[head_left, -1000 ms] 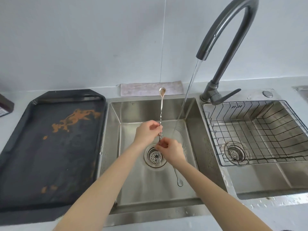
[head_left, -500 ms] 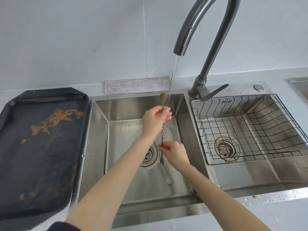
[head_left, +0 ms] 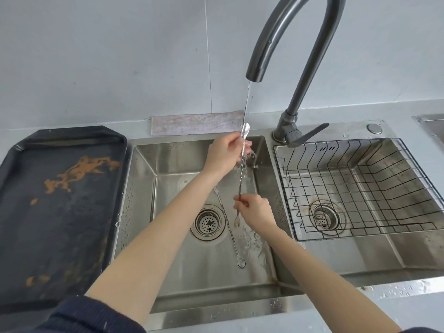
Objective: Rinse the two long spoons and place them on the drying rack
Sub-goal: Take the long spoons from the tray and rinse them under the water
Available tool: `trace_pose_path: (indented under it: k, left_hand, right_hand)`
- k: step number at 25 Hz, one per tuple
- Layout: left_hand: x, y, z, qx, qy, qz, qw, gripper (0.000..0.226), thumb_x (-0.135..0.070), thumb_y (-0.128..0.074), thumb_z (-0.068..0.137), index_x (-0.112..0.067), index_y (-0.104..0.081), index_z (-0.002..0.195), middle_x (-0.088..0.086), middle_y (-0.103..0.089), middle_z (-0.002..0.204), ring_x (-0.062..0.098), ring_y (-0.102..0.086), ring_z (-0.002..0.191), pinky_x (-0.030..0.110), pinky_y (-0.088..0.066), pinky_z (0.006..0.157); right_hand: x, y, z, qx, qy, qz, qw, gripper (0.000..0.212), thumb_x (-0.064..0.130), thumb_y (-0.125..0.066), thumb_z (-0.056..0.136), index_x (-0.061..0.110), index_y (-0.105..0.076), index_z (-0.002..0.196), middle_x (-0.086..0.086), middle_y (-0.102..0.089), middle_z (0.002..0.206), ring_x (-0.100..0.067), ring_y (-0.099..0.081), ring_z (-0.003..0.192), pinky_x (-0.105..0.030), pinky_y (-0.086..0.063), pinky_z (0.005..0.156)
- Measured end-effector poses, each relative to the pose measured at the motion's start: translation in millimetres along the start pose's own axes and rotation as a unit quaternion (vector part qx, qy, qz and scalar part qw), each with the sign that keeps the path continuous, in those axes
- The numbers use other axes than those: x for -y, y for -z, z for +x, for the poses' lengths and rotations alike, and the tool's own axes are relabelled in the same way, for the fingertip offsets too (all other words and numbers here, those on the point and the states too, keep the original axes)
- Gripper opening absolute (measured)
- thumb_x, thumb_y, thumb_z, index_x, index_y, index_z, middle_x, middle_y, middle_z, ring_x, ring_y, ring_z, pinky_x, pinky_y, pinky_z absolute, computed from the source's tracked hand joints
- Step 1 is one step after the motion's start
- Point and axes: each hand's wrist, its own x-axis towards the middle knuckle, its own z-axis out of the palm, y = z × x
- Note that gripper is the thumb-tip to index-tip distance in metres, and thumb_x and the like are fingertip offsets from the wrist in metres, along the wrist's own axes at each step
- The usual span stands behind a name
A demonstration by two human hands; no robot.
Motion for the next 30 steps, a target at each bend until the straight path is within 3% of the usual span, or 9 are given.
trace_pose_path:
  k: [4,7,10,13,17,19,22,26,30]
  left_hand:
    - [-4,0,0,-0.018,-0.020,-0.011,1.000,0.026,-0.011,-0.044,0.094,-0.003,-0.061,0.112,0.002,-0.067,0.092,-0.010,-0.062,0.057,0.004,-0.047,0.056]
    - [-8,1,-1,-0.020,-0.019,-0.040,0.999,0.024,-0.013,-0.047,0.093,-0.004,-0.063,0.108,-0.004,-0.065,0.077,-0.002,-0.063,0.065,0.012,-0.050,0.061]
    - [-11,3,-4,-0.015,-0.016,-0.050,0.999,0.022,-0.015,-0.047,0.093,-0.006,-0.063,0.106,-0.007,-0.065,0.077,0.002,-0.062,0.071,0.014,-0.051,0.065]
    - [-14,6,-5,-0.026,-0.027,-0.035,0.999,0.019,-0.020,-0.053,0.091,-0.008,-0.065,0.098,-0.007,-0.064,0.072,0.002,-0.061,0.066,0.017,-0.053,0.066]
    - [-16,8,-4,-0.048,-0.041,-0.015,0.998,0.015,-0.021,-0.054,0.090,-0.012,-0.064,0.096,-0.003,-0.067,0.079,0.006,-0.065,0.070,0.029,-0.054,0.077]
    - [-16,7,-4,-0.044,-0.035,-0.011,0.998,0.023,-0.019,-0.049,0.093,-0.006,-0.064,0.105,0.000,-0.068,0.088,-0.005,-0.064,0.066,0.025,-0.053,0.072]
    - [-16,5,-5,-0.026,-0.034,-0.008,0.999,0.026,-0.014,-0.044,0.095,-0.002,-0.062,0.109,0.005,-0.068,0.096,0.002,-0.064,0.072,0.026,-0.053,0.073]
    - [-17,5,-6,-0.023,-0.045,-0.024,0.998,0.016,-0.018,-0.046,0.094,-0.015,-0.060,0.098,0.000,-0.069,0.085,0.002,-0.066,0.066,0.019,-0.053,0.062]
    - [-19,6,-6,-0.022,-0.060,-0.034,0.997,0.021,-0.023,-0.043,0.096,-0.013,-0.062,0.093,-0.001,-0.068,0.077,0.007,-0.067,0.067,0.012,-0.049,0.051]
  right_hand:
    - [2,8,6,-0.008,0.010,-0.027,1.000,0.033,0.017,-0.051,0.092,0.020,-0.057,0.124,-0.007,-0.070,0.110,-0.027,-0.062,0.100,-0.038,-0.054,0.087]
    - [7,12,11,-0.016,0.028,-0.020,0.999,0.031,0.016,-0.049,0.092,0.021,-0.058,0.121,-0.007,-0.071,0.104,-0.022,-0.059,0.081,-0.036,-0.053,0.076]
    - [13,15,15,-0.030,0.043,-0.001,0.999,0.027,0.015,-0.049,0.092,0.018,-0.061,0.116,-0.007,-0.073,0.098,-0.016,-0.054,0.068,-0.032,-0.051,0.071]
    - [17,19,19,-0.054,0.047,0.002,0.997,0.021,0.016,-0.052,0.092,0.016,-0.065,0.108,-0.003,-0.073,0.098,-0.017,-0.057,0.070,-0.026,-0.048,0.069]
    - [15,20,22,-0.075,0.040,0.007,0.996,0.015,0.020,-0.059,0.088,0.016,-0.070,0.097,-0.005,-0.073,0.097,-0.021,-0.065,0.089,-0.032,-0.054,0.078]
    - [15,19,21,-0.076,0.035,0.002,0.996,0.014,0.021,-0.060,0.087,0.016,-0.071,0.095,-0.005,-0.073,0.095,-0.022,-0.065,0.093,-0.032,-0.053,0.078]
    - [13,19,20,-0.073,0.030,-0.009,0.997,0.015,0.022,-0.059,0.087,0.018,-0.071,0.095,-0.004,-0.073,0.097,-0.022,-0.065,0.095,-0.032,-0.051,0.078]
    - [10,18,18,-0.077,0.045,-0.017,0.996,0.018,0.022,-0.057,0.090,0.019,-0.069,0.103,-0.004,-0.073,0.099,-0.023,-0.066,0.095,-0.036,-0.055,0.081]
    - [13,18,16,-0.075,0.066,-0.032,0.994,0.022,0.028,-0.054,0.093,0.013,-0.069,0.099,-0.008,-0.074,0.091,-0.025,-0.065,0.087,-0.036,-0.054,0.073]
